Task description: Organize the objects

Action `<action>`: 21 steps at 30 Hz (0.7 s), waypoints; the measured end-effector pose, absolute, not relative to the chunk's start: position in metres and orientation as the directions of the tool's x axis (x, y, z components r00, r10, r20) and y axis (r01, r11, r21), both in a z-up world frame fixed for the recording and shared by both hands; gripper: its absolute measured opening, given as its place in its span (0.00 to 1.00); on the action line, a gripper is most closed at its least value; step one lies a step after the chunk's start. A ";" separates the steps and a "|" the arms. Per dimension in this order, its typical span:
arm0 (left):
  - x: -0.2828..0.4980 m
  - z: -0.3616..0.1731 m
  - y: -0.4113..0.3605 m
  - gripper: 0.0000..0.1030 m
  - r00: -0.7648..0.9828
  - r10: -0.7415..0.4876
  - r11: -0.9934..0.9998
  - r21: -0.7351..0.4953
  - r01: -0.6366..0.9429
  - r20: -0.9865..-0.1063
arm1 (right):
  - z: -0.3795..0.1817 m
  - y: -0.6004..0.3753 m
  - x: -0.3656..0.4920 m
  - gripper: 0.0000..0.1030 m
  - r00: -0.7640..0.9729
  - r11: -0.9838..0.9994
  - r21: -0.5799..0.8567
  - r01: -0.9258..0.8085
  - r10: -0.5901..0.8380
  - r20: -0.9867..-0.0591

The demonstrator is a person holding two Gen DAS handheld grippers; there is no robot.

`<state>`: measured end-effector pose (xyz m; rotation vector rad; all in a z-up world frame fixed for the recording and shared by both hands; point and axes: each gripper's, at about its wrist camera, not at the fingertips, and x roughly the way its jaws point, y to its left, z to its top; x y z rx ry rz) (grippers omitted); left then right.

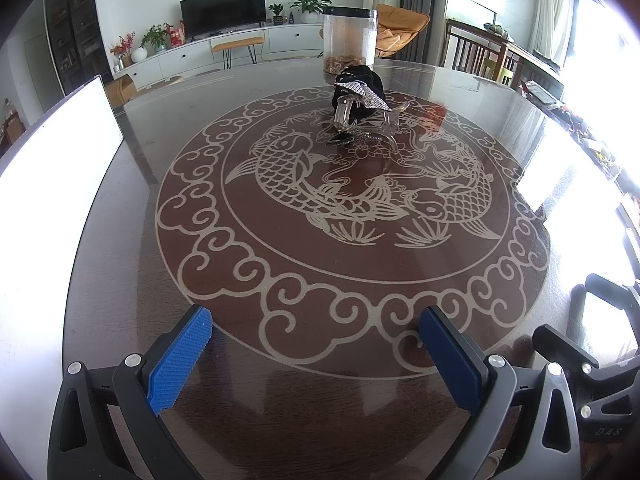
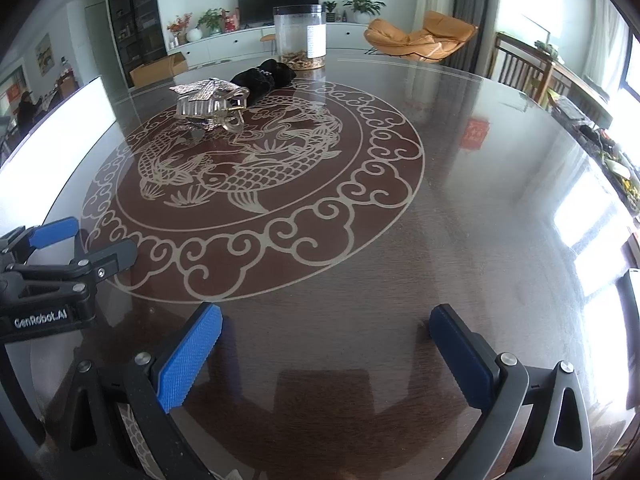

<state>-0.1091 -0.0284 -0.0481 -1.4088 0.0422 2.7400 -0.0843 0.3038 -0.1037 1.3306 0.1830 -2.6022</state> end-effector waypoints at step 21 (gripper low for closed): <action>-0.084 -0.052 -0.053 1.00 -0.549 0.048 -0.997 -0.003 -0.082 -0.834 | -0.104 0.303 -0.088 1.00 -0.554 -0.965 -0.010 0.261 -0.142 -0.820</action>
